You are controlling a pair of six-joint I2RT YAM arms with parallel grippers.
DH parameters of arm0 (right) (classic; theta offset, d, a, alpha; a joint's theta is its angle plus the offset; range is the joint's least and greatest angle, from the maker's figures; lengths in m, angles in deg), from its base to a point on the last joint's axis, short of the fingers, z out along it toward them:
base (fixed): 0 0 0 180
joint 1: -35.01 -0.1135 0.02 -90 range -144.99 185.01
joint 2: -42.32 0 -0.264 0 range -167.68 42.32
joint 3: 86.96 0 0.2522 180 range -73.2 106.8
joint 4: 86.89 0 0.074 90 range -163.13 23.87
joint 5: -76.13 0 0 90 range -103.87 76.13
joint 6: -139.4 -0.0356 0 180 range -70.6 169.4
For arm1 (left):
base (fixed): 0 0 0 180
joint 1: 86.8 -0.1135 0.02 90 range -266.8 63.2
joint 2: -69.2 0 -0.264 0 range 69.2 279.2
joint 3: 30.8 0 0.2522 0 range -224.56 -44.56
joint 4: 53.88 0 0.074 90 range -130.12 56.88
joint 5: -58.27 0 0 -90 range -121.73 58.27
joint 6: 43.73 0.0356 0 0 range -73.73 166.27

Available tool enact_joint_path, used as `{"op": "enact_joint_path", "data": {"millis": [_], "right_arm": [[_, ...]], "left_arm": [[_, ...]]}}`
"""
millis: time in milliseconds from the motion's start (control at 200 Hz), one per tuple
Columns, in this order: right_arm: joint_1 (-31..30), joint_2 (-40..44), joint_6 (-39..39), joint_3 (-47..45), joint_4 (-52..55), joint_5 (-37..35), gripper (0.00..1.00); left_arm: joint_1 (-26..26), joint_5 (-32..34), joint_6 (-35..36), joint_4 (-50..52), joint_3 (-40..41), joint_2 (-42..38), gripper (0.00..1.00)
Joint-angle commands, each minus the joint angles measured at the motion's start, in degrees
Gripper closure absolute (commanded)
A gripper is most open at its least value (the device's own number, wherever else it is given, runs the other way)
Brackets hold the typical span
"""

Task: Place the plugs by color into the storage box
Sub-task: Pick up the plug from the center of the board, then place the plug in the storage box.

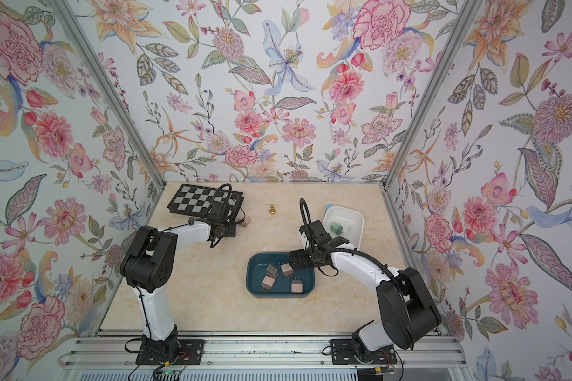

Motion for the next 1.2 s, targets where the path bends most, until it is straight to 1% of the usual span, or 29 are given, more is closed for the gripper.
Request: {"op": "enact_joint_path", "data": {"millis": [0, 95, 215, 395, 505, 595, 635, 660, 761, 861, 976, 1136, 1151, 1196], "right_arm": [[-0.3, -0.3, -0.8, 0.8, -0.2, -0.6, 0.06], [-0.3, 0.1, -0.8, 0.9, -0.2, -0.7, 0.06], [-0.3, 0.6, -0.8, 1.2, -0.2, -1.1, 0.06], [0.6, 1.1, -0.7, 1.7, -0.2, -1.0, 0.06], [1.2, 1.6, -0.6, 1.8, -0.2, -0.6, 0.06], [2.2, 2.3, -0.4, 1.7, -0.2, -0.3, 0.06], [2.8, 2.6, -0.3, 1.8, -0.2, -0.2, 0.06], [3.2, 2.7, -0.1, 1.8, -0.2, -0.1, 0.06], [4.8, 3.3, 0.5, 1.8, -0.2, 0.2, 0.06], [6.5, 3.8, 1.2, 1.8, -0.2, 0.4, 0.06], [8.2, 3.8, 2.0, 1.8, -0.2, 1.1, 0.06], [10.1, 4.2, 2.8, 1.6, -0.4, 1.5, 0.06], [10.2, 4.1, 2.8, 1.6, -0.4, 1.6, 0.06], [10.7, 4.3, 2.9, 1.5, -0.4, 1.8, 0.06]], "left_arm": [[-0.5, -0.2, 0.5, -0.5, 0.4, 0.7, 0.52], [-0.4, -0.8, 0.1, -0.4, 1.3, -1.2, 0.55], [0.3, -0.9, -0.3, 0.9, 2.5, -5.5, 0.58], [4.4, 0.3, -1.7, 4.6, 4.2, -13.4, 0.58], [8.5, 0.9, -4.1, 6.8, 5.2, -18.1, 0.58], [12.7, 1.1, -7.5, 8.1, 6.4, -22.0, 0.58], [14.9, 1.1, -9.3, 8.1, 7.2, -22.9, 0.58], [16.4, 1.2, -10.3, 8.1, 7.6, -25.3, 0.58], [22.0, 2.2, -14.8, 8.5, 8.8, -27.9, 0.58], [26.7, 2.3, -19.4, 6.9, 10.4, -28.9, 0.57], [32.6, 2.5, -24.4, 3.9, 12.0, -28.2, 0.57], [40.3, 3.6, -27.8, 2.4, 10.2, -23.9, 0.57], [40.8, 3.5, -27.9, 2.3, 10.0, -21.8, 0.57], [42.3, 3.7, -27.9, 2.3, 8.9, -19.5, 0.57]]}}
